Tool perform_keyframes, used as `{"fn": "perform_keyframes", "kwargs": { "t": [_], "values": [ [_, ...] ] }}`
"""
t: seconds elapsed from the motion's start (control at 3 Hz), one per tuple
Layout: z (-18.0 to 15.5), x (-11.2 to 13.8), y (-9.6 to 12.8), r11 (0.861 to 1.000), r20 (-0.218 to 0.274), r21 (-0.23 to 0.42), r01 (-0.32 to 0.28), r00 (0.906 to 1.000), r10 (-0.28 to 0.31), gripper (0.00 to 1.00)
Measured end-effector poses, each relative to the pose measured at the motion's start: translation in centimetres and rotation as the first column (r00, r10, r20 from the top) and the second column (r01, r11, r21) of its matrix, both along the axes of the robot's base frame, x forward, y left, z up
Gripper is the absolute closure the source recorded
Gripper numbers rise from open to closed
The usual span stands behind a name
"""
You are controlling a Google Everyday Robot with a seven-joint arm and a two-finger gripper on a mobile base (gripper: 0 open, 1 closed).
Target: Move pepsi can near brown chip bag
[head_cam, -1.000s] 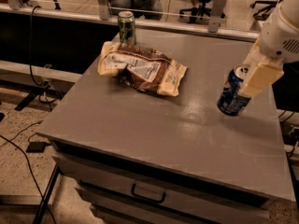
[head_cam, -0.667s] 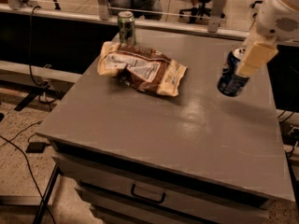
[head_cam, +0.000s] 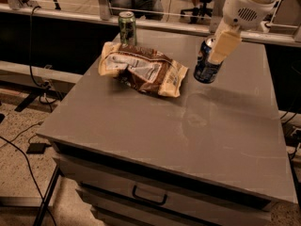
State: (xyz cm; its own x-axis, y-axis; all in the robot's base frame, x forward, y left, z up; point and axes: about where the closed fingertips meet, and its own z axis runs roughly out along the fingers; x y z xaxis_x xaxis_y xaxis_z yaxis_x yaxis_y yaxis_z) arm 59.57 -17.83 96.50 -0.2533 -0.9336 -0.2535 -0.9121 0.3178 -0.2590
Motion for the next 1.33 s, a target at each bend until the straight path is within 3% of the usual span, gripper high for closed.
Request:
{"fn": "perform_keyframes", "kwargs": {
  "t": [0.67,1.0,1.33],
  "values": [
    [-0.6,0.6,0.6,1.0,0.001,0.003,-0.009,1.0,0.009,0.28],
    [-3.3,0.6,0.8,1.0,-0.033,-0.004,-0.013,0.9994,0.013,0.05],
    [-3.7,0.6,0.9,1.0,-0.038,-0.006,-0.015,0.9992,0.014,0.0]
  ]
}}
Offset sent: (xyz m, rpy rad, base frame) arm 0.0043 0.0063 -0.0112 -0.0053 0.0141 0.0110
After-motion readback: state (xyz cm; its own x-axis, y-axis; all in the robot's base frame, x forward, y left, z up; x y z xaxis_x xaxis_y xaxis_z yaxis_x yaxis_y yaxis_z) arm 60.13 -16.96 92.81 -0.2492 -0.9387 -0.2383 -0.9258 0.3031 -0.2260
